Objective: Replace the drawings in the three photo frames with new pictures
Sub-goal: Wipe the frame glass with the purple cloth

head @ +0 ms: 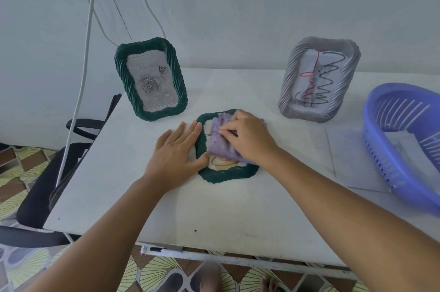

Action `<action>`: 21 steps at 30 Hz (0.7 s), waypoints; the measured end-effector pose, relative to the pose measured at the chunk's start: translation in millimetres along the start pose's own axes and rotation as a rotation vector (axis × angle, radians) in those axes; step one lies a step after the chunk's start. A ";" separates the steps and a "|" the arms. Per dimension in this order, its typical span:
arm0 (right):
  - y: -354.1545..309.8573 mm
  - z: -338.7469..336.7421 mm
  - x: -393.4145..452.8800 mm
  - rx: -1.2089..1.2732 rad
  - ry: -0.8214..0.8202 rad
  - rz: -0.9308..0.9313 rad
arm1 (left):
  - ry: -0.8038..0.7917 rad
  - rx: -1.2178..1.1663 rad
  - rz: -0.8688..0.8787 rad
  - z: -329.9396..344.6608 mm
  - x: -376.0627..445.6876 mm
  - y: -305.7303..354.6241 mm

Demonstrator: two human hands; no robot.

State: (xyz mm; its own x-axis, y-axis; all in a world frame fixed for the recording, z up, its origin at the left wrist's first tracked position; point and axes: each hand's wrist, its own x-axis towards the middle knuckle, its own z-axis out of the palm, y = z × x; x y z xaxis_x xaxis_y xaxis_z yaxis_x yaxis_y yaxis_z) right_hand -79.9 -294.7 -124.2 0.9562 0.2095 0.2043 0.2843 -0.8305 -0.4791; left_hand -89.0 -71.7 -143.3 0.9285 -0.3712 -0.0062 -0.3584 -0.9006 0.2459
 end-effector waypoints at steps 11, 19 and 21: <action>2.3 0.2 -1.1 0.011 -0.036 -0.086 | 0.010 -0.008 0.001 1.0 1.0 -0.7; 24.9 -17.6 -6.1 -0.022 -0.035 -0.073 | 0.006 -0.008 0.011 0.7 -0.4 0.1; 10.7 -6.2 0.7 -0.012 -0.016 -0.053 | 0.008 -0.009 0.005 0.9 0.4 0.6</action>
State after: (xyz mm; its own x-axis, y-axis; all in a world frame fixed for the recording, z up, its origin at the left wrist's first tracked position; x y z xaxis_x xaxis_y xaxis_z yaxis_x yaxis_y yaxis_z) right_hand -76.6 -306.7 -123.9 0.9409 0.2616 0.2153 0.3338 -0.8241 -0.4576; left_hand -89.0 -72.6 -144.0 0.9274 -0.3741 0.0026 -0.3624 -0.8965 0.2547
